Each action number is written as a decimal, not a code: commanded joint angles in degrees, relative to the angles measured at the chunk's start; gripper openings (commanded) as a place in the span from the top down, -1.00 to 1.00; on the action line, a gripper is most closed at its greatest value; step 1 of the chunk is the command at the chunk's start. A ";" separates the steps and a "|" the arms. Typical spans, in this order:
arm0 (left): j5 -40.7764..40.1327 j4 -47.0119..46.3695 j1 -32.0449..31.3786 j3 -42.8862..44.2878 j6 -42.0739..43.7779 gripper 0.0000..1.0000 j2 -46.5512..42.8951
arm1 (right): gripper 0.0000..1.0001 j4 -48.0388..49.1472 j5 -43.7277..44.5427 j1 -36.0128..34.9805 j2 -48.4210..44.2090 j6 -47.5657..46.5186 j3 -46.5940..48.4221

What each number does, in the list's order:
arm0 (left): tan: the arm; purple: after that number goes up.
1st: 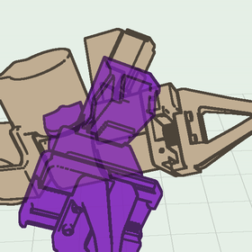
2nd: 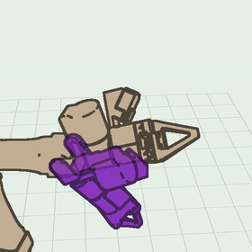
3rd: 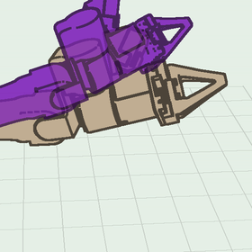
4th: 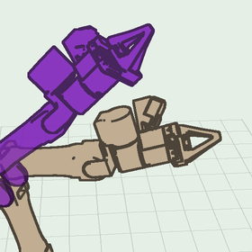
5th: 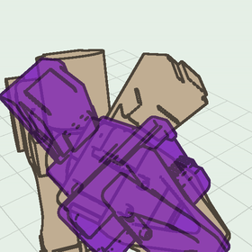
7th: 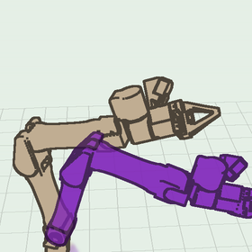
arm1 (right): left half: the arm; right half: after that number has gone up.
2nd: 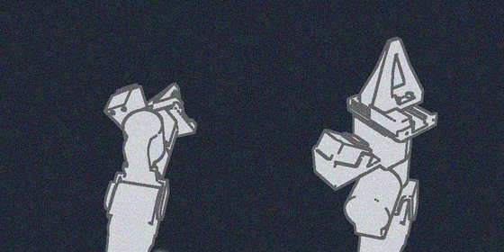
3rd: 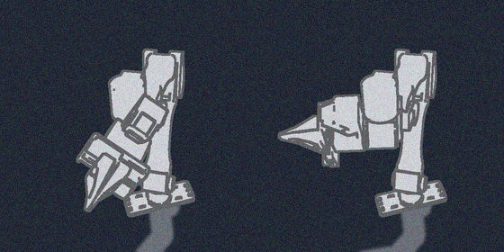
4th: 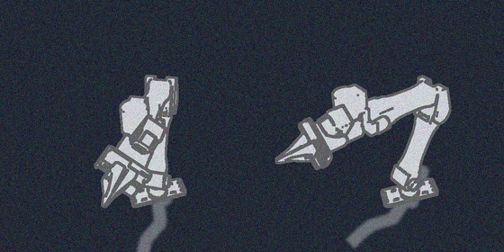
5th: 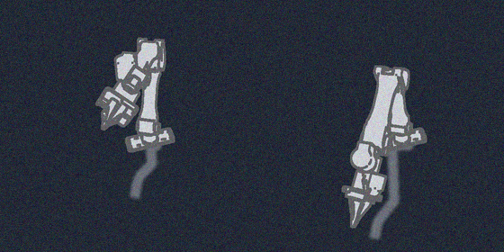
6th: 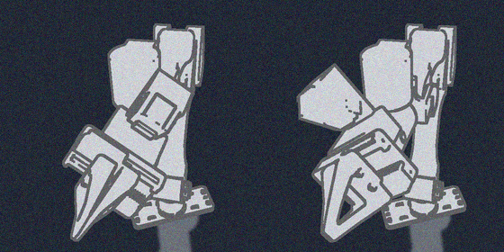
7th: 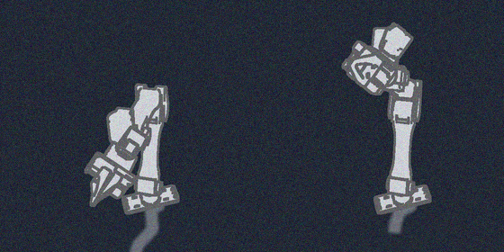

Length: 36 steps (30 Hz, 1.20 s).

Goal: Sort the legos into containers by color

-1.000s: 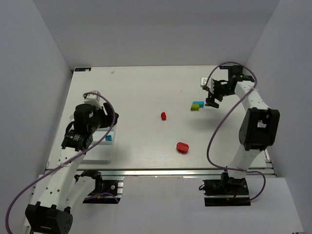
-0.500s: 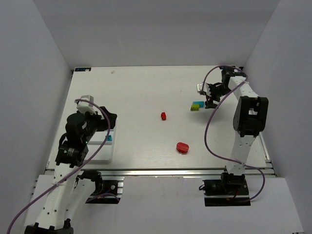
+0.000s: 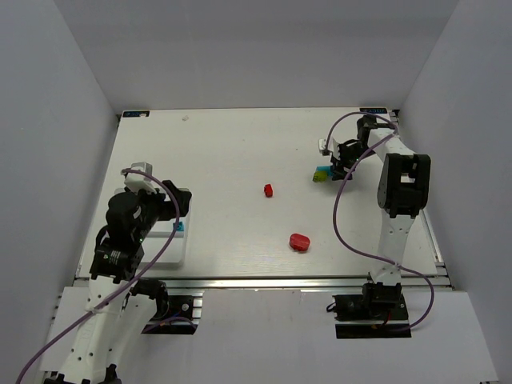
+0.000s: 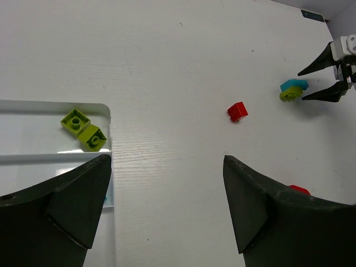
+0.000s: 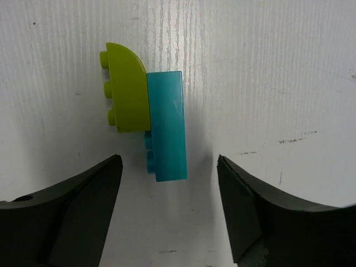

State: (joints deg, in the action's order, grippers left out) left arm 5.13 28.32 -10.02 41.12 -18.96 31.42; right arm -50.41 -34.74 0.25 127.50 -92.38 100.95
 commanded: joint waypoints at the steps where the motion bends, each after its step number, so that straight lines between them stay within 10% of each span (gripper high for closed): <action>1: 0.15 0.25 0.18 -0.17 -0.20 -0.82 0.22 | -0.44 0.58 -0.77 -0.08 0.73 0.71 2.15; 7: 0.24 0.16 0.18 -0.25 -0.11 -0.83 0.48 | 0.22 -0.12 -1.38 -1.82 1.70 0.18 2.06; 13: 1.29 -0.63 0.18 -0.52 -0.11 -0.83 0.31 | 0.40 -0.12 -1.82 -2.10 1.08 -0.52 0.48; 20: 22.92 -11.67 -0.53 -3.42 -6.78 -0.79 7.41 | 0.97 -0.48 -8.40 -2.36 -5.92 4.48 -3.29; 29: 33.98 -30.14 -4.47 -2.38 -24.36 -0.84 27.35 | 1.00 22.00 -13.95 -11.13 -35.81 35.13 -32.52; 36: 36.18 -38.50 -10.28 0.54 -33.41 -0.87 37.31 | 1.00 37.04 1.31 -23.71 -48.48 57.56 -42.85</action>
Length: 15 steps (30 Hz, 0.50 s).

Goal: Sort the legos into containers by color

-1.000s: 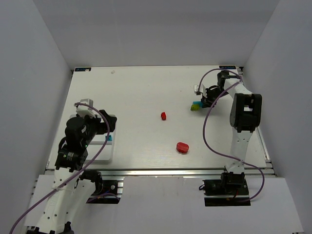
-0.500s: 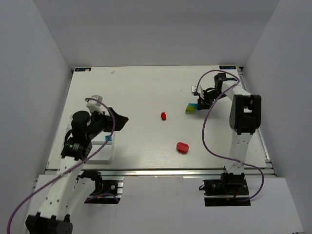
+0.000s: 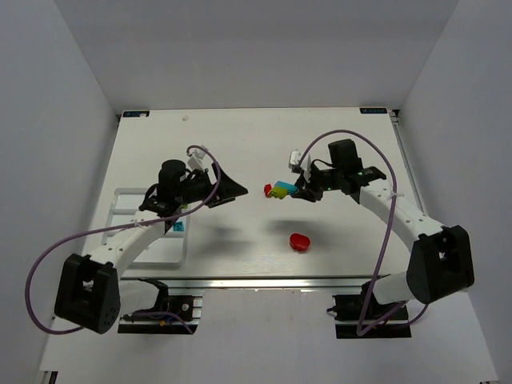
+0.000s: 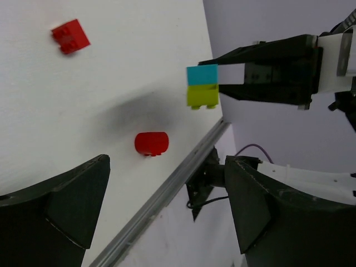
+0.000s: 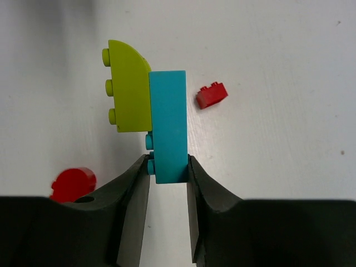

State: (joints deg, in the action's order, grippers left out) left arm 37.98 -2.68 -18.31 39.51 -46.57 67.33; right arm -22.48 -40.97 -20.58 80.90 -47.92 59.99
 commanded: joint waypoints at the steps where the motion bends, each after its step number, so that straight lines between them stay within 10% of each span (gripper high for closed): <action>1: 3.25 -8.21 -2.61 2.41 -6.43 -0.88 2.10 | 1.00 9.38 9.40 -3.85 -2.59 14.77 -1.89; 15: -1.67 -5.67 -9.91 5.76 -7.05 -0.77 8.69 | 1.00 10.79 18.74 -14.14 -2.85 26.21 1.10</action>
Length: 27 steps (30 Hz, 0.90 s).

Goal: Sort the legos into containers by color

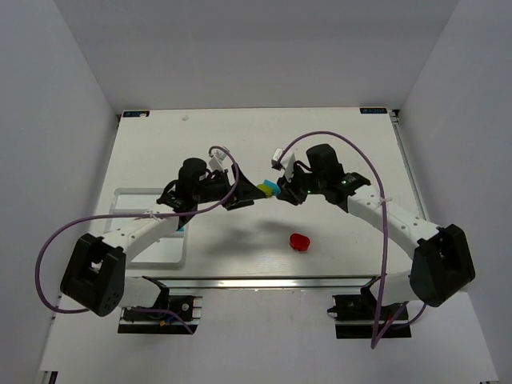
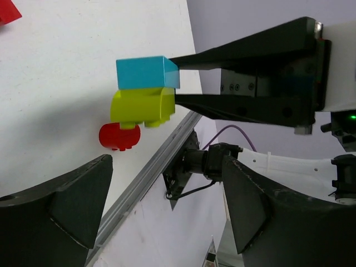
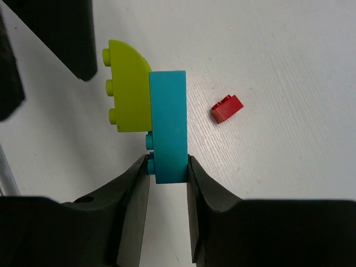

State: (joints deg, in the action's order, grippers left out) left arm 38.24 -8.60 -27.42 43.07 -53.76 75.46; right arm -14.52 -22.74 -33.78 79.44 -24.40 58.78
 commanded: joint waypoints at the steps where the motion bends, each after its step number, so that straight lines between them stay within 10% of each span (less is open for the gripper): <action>1: -2.29 -0.01 -0.79 2.28 0.14 -0.74 1.26 | 1.00 3.01 0.42 -1.46 -2.18 2.61 1.78; 11: -4.05 -0.89 -1.85 5.27 0.14 -0.16 5.48 | 1.00 2.92 -1.08 -2.34 -4.64 2.52 -0.25; 27: -2.47 -6.15 -2.38 4.22 -0.91 -0.32 5.84 | 1.00 2.48 -4.94 -2.43 -5.35 1.73 -1.74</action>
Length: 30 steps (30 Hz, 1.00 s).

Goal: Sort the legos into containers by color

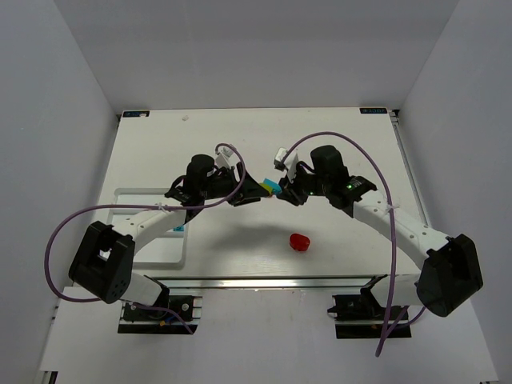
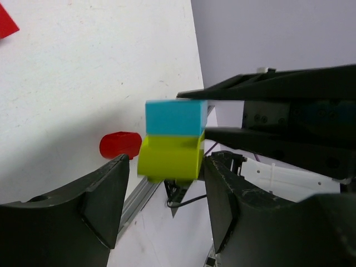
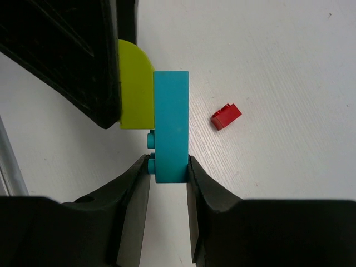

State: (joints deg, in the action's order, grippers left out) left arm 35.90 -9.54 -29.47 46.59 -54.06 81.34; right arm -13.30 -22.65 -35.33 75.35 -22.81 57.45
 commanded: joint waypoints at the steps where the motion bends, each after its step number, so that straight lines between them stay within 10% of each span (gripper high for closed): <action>1: 0.05 -5.92 -0.32 0.35 -0.87 -0.32 -0.22 | 1.00 1.26 -4.94 -0.88 -1.26 0.13 -0.50; 11: 2.07 -9.89 -0.32 -1.50 -2.72 0.02 -1.19 | 1.00 1.43 -4.42 -0.88 -1.00 0.22 -0.76; 24: 2.25 -8.31 -0.32 -1.33 -2.28 -0.12 -1.10 | 1.00 4.42 2.79 -0.70 -1.52 1.36 -2.08; 30: 2.07 -7.95 -0.32 -1.06 -2.10 0.21 -0.39 | 1.00 6.53 5.78 -0.62 -2.75 2.24 -3.40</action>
State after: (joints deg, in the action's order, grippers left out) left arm 36.40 -17.04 -29.45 44.66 -56.64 81.34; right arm -10.13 -21.65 -36.34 74.17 -21.58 54.46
